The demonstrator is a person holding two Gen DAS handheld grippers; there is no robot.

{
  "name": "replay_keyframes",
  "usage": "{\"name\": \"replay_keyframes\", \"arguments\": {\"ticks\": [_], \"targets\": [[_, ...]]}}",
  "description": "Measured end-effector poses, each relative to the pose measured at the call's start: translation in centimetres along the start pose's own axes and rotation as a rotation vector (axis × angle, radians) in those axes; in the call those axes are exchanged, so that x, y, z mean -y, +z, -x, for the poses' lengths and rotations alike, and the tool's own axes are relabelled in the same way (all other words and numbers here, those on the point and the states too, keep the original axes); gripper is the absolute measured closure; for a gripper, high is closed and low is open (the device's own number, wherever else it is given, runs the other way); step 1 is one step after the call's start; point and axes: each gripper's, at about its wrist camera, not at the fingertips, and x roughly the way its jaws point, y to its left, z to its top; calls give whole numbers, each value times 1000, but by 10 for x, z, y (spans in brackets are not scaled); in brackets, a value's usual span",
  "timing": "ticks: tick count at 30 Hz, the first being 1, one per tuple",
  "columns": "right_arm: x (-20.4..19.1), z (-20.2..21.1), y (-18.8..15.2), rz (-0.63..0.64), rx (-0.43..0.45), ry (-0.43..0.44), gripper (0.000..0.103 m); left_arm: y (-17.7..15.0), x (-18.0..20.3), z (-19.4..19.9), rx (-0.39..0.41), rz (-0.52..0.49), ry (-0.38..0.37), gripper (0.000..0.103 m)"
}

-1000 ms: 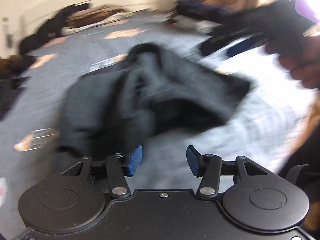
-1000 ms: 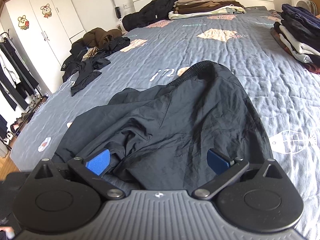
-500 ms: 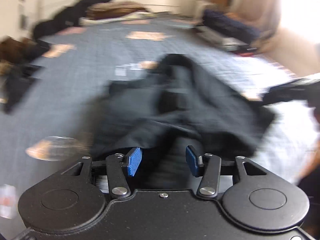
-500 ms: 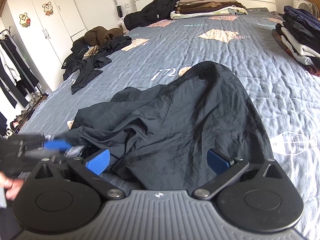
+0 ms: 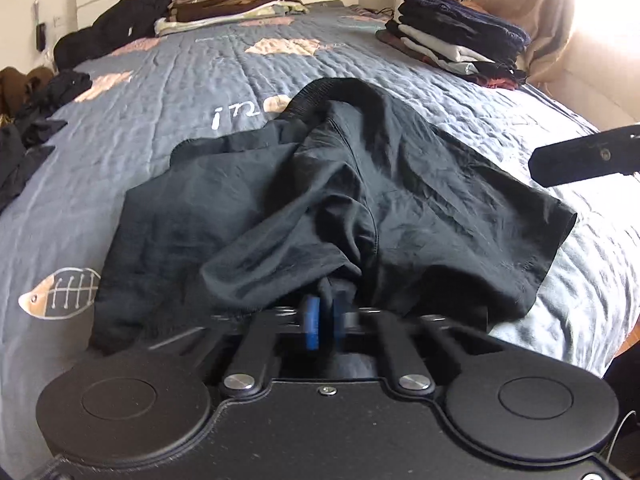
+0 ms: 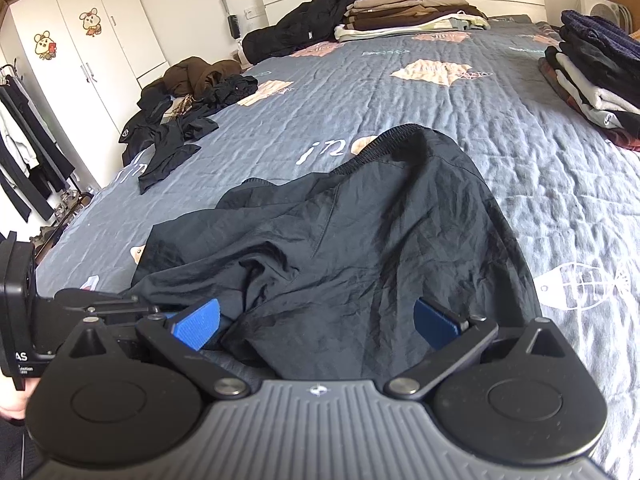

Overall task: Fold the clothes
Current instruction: 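Grasp the trouser fabric with the left tool and lift it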

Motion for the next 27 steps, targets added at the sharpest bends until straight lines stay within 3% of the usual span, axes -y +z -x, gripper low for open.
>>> {"name": "replay_keyframes", "arguments": {"ticks": [4,10,14,15,17,18,19,20,22,25,27], "targets": [[3,0,1,-9,2,0,0,-15,7,18,2,22,-55,101],[6,0,2,-21,4,4,0,-42,30,65,44,44,-204,101],[2,-1,1,-9,-1,4,0,-61,60,60,-29,-96,-163,100],[1,-1,0,-4,-2,5,0,-63,59,63,-32,-90,-172,99],[-2,-1,-1,6,-3,6,0,-65,55,69,-30,-64,-195,87],[-2,-1,0,4,-3,5,0,-65,51,75,-12,-49,-192,67],[-2,-2,0,3,-3,4,0,-64,46,83,31,-47,-170,50],[-2,-2,0,1,-2,4,0,-65,42,91,77,-75,-117,48],[-1,-2,0,-1,-1,3,0,-64,35,97,140,-164,36,48],[-1,-3,0,-5,0,1,0,-63,23,82,148,-336,302,49],[-2,-3,-1,-2,0,1,0,-63,12,62,128,-374,370,55]]}}
